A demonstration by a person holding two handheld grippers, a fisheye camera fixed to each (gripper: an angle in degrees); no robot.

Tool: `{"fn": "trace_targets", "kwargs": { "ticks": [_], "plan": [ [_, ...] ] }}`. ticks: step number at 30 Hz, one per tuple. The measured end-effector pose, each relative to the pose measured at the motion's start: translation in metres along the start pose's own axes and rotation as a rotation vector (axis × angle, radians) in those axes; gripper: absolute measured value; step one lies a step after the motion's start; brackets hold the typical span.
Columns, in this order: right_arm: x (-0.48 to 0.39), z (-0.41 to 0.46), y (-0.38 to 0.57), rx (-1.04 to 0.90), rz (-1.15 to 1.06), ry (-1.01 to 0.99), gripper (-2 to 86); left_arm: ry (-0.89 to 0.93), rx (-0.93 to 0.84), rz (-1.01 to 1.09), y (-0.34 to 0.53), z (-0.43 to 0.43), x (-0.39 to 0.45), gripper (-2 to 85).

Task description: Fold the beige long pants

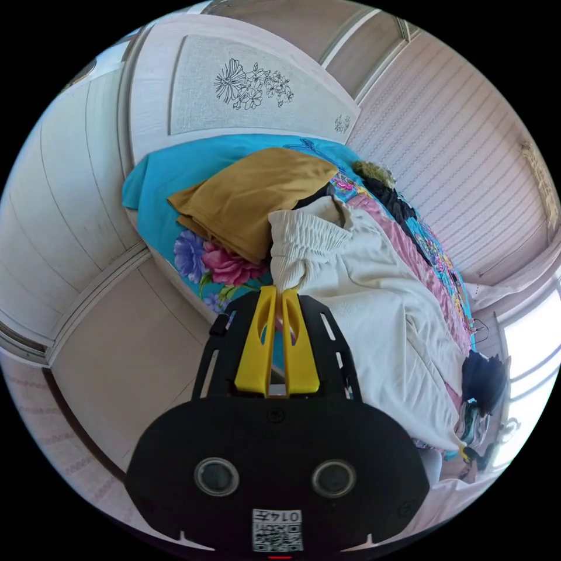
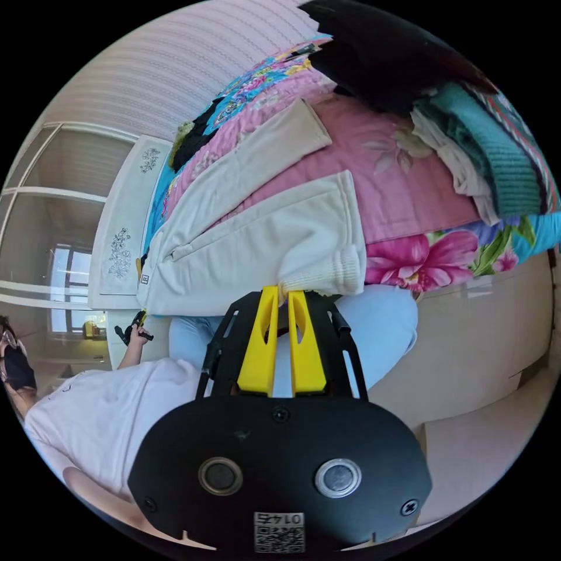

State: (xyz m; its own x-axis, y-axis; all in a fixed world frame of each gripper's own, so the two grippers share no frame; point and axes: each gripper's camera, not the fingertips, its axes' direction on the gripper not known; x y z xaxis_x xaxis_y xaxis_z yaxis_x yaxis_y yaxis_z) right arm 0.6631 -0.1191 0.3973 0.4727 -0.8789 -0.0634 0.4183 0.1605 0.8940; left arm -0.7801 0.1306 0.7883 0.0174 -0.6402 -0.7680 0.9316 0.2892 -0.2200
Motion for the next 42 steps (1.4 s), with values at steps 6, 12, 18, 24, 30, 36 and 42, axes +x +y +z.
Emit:
{"fn": "trace_targets", "kwargs": {
  "ticks": [6, 12, 18, 24, 30, 36, 42],
  "plan": [
    [-0.012, -0.01, 0.0, 0.031, -0.075, 0.034, 1.3, 0.033, 0.049, 0.074, -0.017, -0.029, 0.025, -1.0],
    [-0.047, -0.046, -0.062, 0.12, -0.224, 0.048, 1.4, 0.111, 0.134, 0.149, -0.063, -0.054, 0.065, -1.0],
    [-0.089, -0.056, -0.181, 0.118, -0.291, 0.156, 2.0, 0.122, 0.16, 0.218, -0.131, -0.029, 0.128, -0.7],
    [-0.083, -0.039, -0.299, 0.147, -0.156, 0.157, 5.9, 0.059, 0.134, 0.212, -0.196, 0.033, 0.189, 4.4],
    [-0.025, -0.004, -0.279, 0.226, -0.051, 0.078, 7.8, -0.071, 0.157, 0.127, -0.196, 0.068, 0.183, 9.4],
    [0.051, 0.007, -0.162, 0.384, 0.059, -0.026, 8.5, 0.073, 0.142, 0.164, -0.14, 0.072, 0.146, 9.4],
    [0.088, 0.035, -0.125, 0.479, 0.235, -0.171, 14.0, 0.203, -0.045, -0.052, -0.067, 0.134, 0.1, 12.0]
  ]
}}
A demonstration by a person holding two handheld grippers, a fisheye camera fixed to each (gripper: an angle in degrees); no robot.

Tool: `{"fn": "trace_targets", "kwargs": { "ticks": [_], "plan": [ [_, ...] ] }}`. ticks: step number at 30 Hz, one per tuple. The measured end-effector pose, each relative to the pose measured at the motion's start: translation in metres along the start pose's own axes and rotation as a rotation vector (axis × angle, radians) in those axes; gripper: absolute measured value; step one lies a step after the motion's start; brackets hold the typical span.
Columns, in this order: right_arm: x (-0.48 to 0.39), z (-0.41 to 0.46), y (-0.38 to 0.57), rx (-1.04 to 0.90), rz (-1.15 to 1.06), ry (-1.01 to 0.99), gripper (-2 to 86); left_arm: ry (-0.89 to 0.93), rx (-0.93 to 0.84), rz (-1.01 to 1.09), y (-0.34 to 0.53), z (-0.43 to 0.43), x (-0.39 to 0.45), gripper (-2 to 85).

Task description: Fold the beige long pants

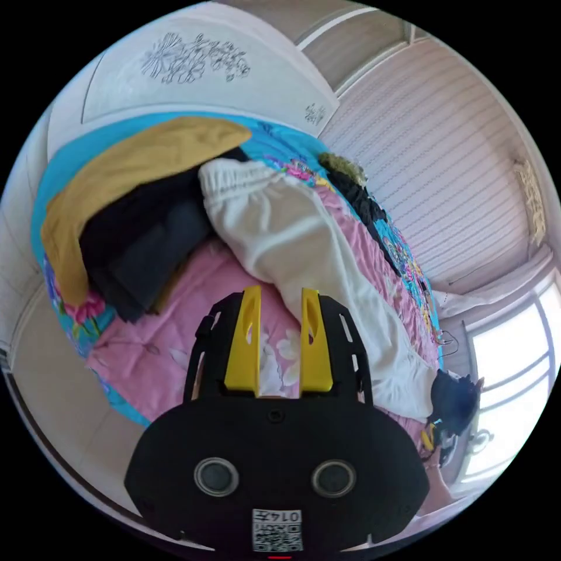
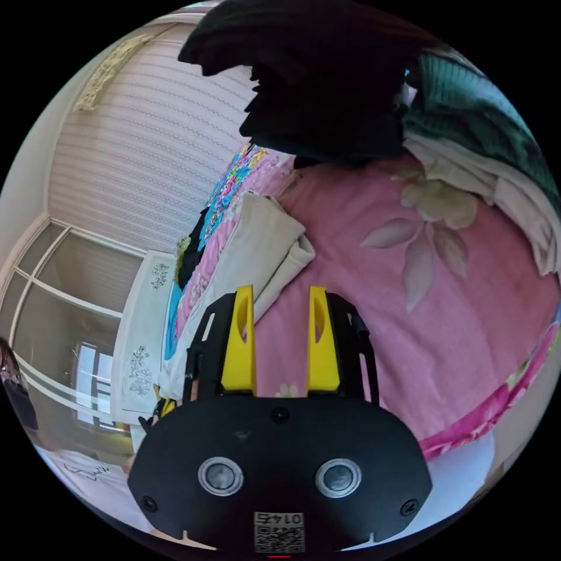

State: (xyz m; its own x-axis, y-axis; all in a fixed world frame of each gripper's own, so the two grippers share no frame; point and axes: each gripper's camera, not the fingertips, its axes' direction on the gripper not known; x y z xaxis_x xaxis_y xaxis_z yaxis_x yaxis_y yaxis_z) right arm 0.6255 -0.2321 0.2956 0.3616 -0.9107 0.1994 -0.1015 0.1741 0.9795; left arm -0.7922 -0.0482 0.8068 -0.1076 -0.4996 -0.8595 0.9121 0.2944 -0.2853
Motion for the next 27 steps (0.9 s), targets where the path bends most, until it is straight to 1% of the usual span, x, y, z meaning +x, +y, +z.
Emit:
{"fn": "trace_targets", "kwargs": {
  "ticks": [2, 3, 6, 7, 8, 10, 11, 12, 13, 14, 17, 19, 21, 24, 26, 27],
  "plan": [
    [-0.003, 0.016, -0.006, -0.006, 0.008, -0.028, 14.6, 0.047, -0.011, -0.064, 0.007, 0.015, -0.007, 13.3],
    [-0.006, 0.027, -0.012, 0.0, 0.014, -0.032, 14.0, 0.071, 0.023, -0.076, 0.008, 0.02, -0.006, 13.6],
    [-0.014, 0.051, -0.025, -0.005, 0.068, -0.049, 9.5, 0.089, 0.034, -0.018, -0.003, 0.038, 0.009, 13.5],
    [-0.019, 0.056, -0.028, -0.014, 0.064, -0.046, 7.0, 0.097, 0.015, -0.012, -0.009, 0.048, 0.012, 12.7],
    [-0.023, 0.058, -0.029, -0.021, 0.045, -0.057, 6.4, 0.115, 0.001, -0.026, -0.012, 0.054, 0.012, 12.2],
    [-0.036, 0.056, -0.031, -0.044, -0.008, -0.104, 4.3, 0.227, -0.023, -0.101, -0.017, 0.072, 0.008, 7.6],
    [-0.038, 0.053, -0.032, -0.049, -0.023, -0.107, 3.8, 0.238, -0.024, -0.119, -0.017, 0.074, 0.007, 6.2],
    [-0.043, 0.046, -0.031, -0.058, -0.054, -0.109, 3.0, 0.231, -0.06, -0.168, -0.018, 0.077, 0.004, 4.3],
    [-0.046, 0.037, -0.03, -0.063, -0.086, -0.116, 2.4, 0.226, -0.083, -0.173, -0.019, 0.078, 0.004, 3.4],
    [-0.047, 0.034, -0.029, -0.069, -0.102, -0.119, 2.2, 0.215, -0.087, -0.162, -0.019, 0.077, 0.006, 3.1],
    [-0.057, 0.018, -0.022, -0.101, -0.201, -0.131, 1.4, 0.139, -0.071, -0.04, -0.012, 0.064, 0.024, 1.7],
    [-0.064, 0.006, -0.011, -0.104, -0.257, -0.109, 1.2, 0.21, -0.05, -0.005, 0.002, 0.045, 0.029, 0.8],
    [-0.063, -0.005, 0.0, -0.092, -0.265, -0.094, 1.1, 0.244, -0.068, 0.021, 0.017, 0.031, 0.03, 0.1],
    [-0.047, -0.025, 0.022, -0.095, -0.236, -0.062, 1.3, 0.233, -0.111, 0.101, 0.058, 0.005, 0.036, -0.4],
    [-0.035, -0.035, 0.041, -0.121, -0.213, -0.028, 1.5, 0.226, -0.139, 0.102, 0.089, -0.01, 0.034, -0.3],
    [-0.027, -0.041, 0.056, -0.135, -0.199, 0.007, 1.8, 0.25, -0.15, 0.089, 0.113, -0.019, 0.032, -0.1]
  ]
}}
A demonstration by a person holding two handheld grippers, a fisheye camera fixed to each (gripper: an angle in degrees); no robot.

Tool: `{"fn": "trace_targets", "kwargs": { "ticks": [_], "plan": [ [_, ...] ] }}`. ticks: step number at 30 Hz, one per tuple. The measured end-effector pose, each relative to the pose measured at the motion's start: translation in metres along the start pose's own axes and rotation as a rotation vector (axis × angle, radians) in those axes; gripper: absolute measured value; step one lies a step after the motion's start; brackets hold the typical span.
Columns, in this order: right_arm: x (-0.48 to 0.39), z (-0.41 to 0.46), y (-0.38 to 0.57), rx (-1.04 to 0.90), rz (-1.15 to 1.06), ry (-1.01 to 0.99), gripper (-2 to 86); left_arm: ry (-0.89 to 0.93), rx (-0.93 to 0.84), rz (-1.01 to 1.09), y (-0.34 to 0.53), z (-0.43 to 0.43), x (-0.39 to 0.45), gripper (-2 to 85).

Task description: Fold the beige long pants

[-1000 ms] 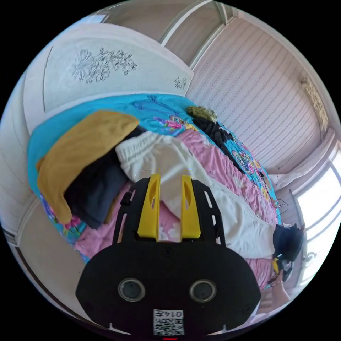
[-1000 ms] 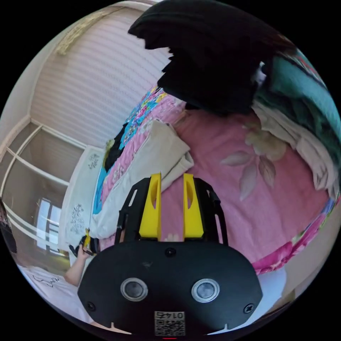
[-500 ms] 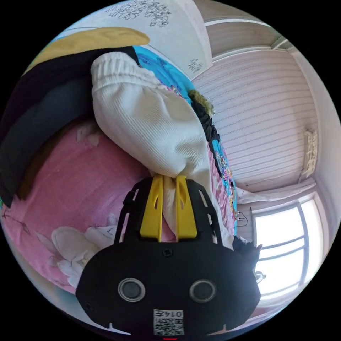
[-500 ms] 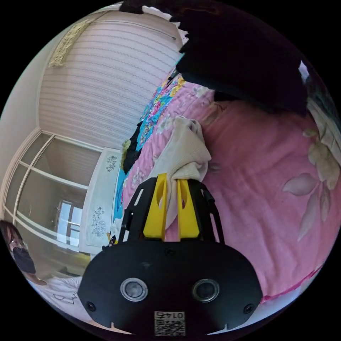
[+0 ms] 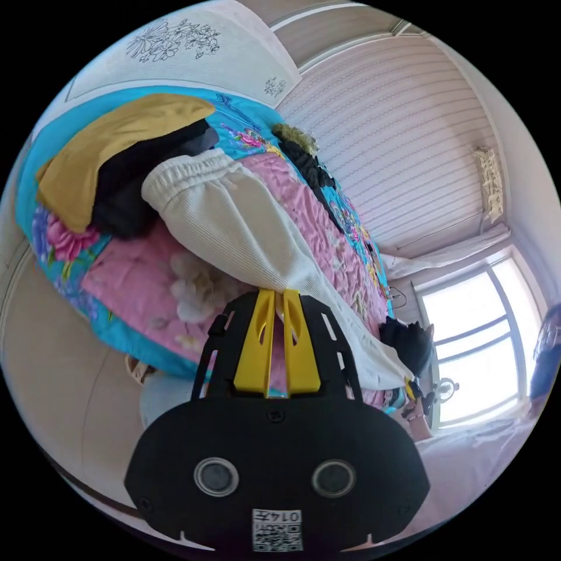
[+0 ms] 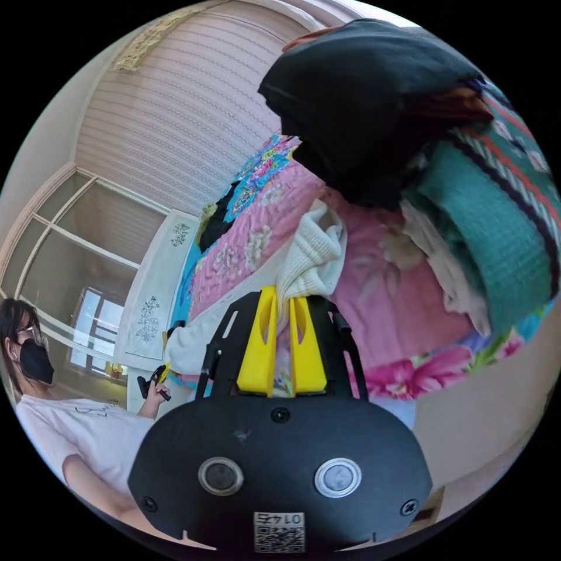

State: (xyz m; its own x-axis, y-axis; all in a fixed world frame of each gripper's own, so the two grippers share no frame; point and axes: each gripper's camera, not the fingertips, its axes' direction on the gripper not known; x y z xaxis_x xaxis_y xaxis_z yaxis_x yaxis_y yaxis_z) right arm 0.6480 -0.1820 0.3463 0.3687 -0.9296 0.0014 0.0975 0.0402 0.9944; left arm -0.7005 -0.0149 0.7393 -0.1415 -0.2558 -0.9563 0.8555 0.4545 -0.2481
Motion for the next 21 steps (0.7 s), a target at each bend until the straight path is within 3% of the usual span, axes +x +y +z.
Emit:
{"fn": "trace_targets", "kwargs": {
  "ticks": [8, 11, 13, 15, 18, 21],
  "plan": [
    [0.02, 0.037, 0.075, -0.156, 0.108, 0.258, 5.5, -0.195, -0.243, 0.01, 0.114, 0.019, 0.01, 3.9],
    [-0.009, 0.045, 0.091, -0.17, 0.023, 0.554, 5.5, -0.331, -0.287, 0.173, 0.133, 0.012, 0.037, 3.8],
    [-0.05, 0.063, 0.101, -0.171, -0.134, 0.756, 5.5, -0.519, -0.329, 0.359, 0.149, 0.008, 0.07, 3.8],
    [-0.092, 0.095, 0.107, -0.189, -0.347, 0.805, 5.8, -0.584, -0.344, 0.554, 0.16, 0.014, 0.103, 4.2],
    [-0.168, 0.177, 0.118, -0.259, -0.692, 0.743, 6.9, -0.677, -0.232, 0.889, 0.177, 0.045, 0.16, 5.6],
    [-0.243, 0.272, 0.136, -0.361, -0.959, 0.536, 8.6, -0.592, -0.215, 1.076, 0.182, 0.102, 0.206, 6.3]
  ]
}}
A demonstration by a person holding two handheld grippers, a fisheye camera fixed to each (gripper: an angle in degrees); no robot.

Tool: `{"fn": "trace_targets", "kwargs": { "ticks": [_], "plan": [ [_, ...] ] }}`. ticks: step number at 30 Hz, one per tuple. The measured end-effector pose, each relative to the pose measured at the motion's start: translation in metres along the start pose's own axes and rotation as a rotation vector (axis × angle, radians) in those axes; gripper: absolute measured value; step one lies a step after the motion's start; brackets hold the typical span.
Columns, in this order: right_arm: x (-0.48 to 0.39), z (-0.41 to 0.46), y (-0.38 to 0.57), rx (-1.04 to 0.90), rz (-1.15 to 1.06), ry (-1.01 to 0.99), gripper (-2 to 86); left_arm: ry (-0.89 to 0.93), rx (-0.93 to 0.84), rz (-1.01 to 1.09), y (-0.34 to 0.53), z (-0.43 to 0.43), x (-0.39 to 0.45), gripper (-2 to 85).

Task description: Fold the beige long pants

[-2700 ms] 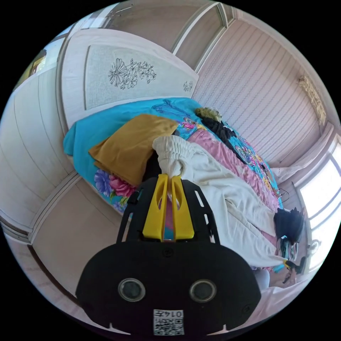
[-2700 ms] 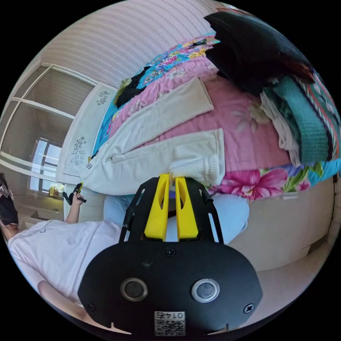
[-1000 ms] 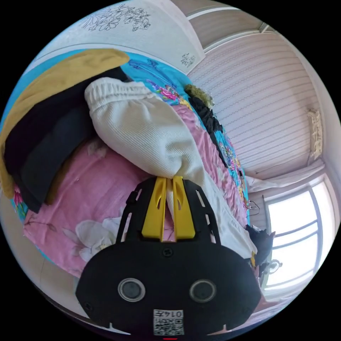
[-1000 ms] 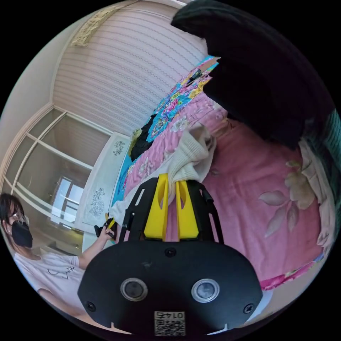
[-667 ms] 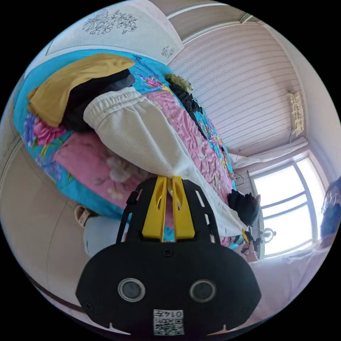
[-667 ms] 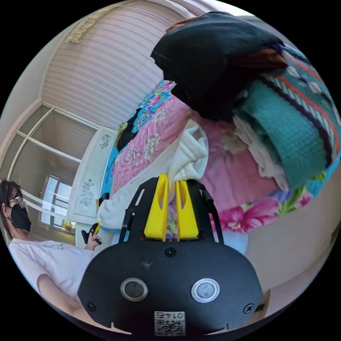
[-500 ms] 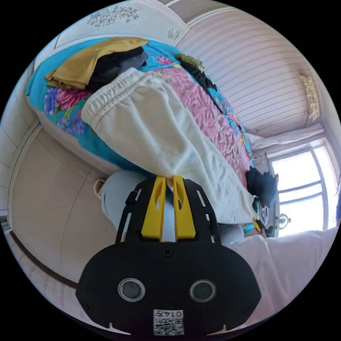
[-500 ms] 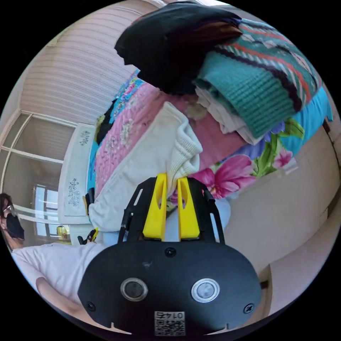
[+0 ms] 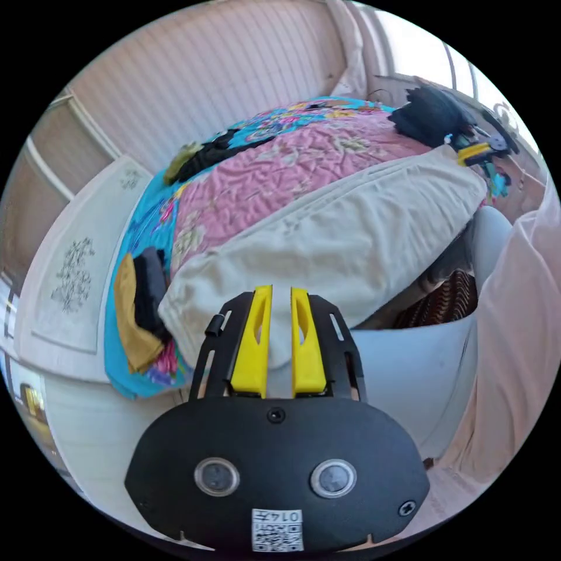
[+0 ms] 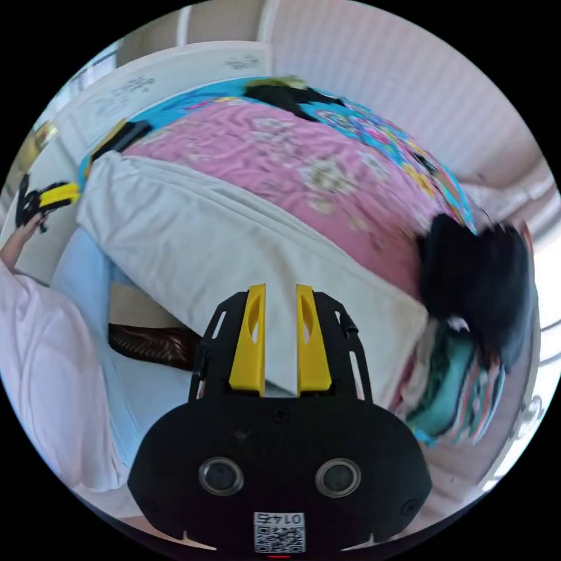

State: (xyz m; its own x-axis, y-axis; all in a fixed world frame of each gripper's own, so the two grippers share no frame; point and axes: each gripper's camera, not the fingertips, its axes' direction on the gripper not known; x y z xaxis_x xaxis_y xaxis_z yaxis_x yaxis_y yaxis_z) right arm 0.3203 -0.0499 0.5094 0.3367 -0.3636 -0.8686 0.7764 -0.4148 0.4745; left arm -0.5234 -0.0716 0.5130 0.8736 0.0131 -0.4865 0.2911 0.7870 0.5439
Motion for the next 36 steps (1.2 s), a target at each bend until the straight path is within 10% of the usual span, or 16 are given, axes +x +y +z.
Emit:
{"fn": "trace_targets", "kwargs": {
  "ticks": [10, 36],
  "plan": [
    [-0.154, 0.087, -0.167, -0.11, -0.299, -0.041, 7.0, 0.041, 0.031, 0.266, -0.136, 0.083, 0.098, 7.6],
    [-0.115, 0.111, -0.211, -0.153, -0.255, -0.214, 5.5, 0.182, -0.045, 0.221, -0.191, 0.106, 0.092, -0.4]
  ]
}}
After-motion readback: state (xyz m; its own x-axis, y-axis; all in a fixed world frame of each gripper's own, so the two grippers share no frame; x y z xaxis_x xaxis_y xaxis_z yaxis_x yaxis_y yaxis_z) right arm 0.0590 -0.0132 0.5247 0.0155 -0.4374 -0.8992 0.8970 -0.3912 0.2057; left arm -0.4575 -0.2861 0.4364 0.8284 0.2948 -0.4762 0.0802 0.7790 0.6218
